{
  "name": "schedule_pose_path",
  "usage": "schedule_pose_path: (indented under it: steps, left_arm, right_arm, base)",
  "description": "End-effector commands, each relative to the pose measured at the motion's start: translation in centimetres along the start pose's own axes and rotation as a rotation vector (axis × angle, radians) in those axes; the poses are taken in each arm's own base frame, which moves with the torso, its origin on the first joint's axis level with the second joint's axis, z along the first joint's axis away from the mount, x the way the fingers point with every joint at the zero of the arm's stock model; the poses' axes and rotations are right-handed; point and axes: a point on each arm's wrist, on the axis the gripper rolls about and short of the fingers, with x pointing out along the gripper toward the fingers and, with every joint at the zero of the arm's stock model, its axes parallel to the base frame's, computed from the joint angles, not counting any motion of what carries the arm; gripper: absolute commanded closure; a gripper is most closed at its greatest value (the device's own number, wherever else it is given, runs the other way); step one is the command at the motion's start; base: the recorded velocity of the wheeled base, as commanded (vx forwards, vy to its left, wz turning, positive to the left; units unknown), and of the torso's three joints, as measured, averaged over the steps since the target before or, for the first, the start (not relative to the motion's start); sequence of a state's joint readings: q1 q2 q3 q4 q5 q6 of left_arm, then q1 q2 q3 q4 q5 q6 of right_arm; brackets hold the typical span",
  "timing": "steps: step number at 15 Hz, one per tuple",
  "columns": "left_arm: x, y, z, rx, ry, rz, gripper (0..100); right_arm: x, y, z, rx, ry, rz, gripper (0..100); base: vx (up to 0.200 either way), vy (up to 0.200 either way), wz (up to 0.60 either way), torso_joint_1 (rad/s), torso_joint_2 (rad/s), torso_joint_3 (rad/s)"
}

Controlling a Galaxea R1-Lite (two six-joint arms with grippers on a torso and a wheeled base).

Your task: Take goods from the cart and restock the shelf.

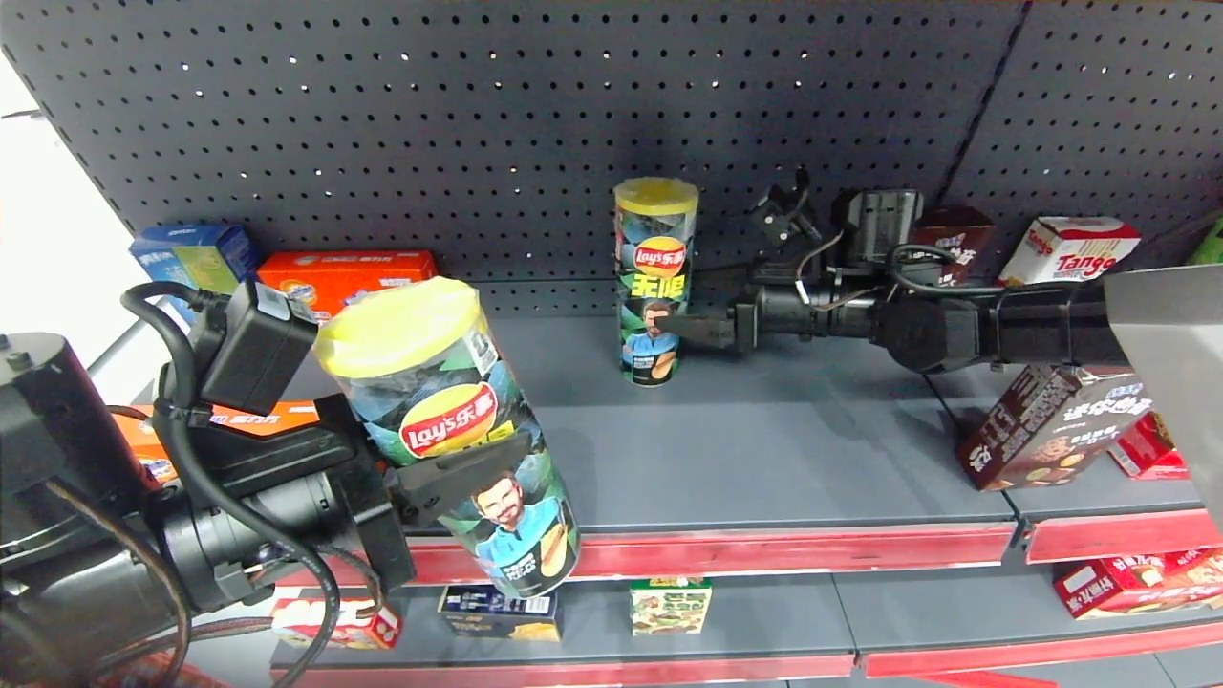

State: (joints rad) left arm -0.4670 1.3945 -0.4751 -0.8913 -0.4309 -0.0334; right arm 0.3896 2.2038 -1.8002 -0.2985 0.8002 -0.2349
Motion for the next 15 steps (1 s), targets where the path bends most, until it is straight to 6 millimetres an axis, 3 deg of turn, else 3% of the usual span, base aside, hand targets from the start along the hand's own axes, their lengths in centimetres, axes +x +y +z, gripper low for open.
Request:
schedule_pose_path:
  steps: [1,9,12,13,15]
  left_arm:
    - [0.1,0.1,0.2,0.004,-0.009,0.002,100]
    - [0.1,0.6,0.6,0.010,-0.021,0.021,100]
    - [0.1,0.6,0.6,0.010,-0.021,0.021,100]
    - [0.1,0.6,0.6,0.009,-0.019,0.021,100]
    - [0.1,0.6,0.5,0.009,-0.018,0.021,100]
  right_arm:
    - [1.2,0.0,-0.3,0.004,-0.008,0.016,0]
    - [4.5,-0.3,-1.5,0.008,-0.040,0.045,0]
    - [5.4,-0.3,-3.5,0.041,-0.011,0.057,0]
    - [5.4,-0.3,-3.5,0.039,-0.014,0.059,100]
    - [5.5,-0.2,-3.4,0.041,-0.011,0.050,100]
  base:
    - [0.000,0.000,0.00,0.000,0.00,0.000]
    - [0.000,0.000,0.00,0.000,0.00,0.000]
    - [0.000,0.000,0.00,0.000,0.00,0.000]
    - [0.000,0.000,0.00,0.000,0.00,0.000]
    - [0.000,0.000,0.00,0.000,0.00,0.000]
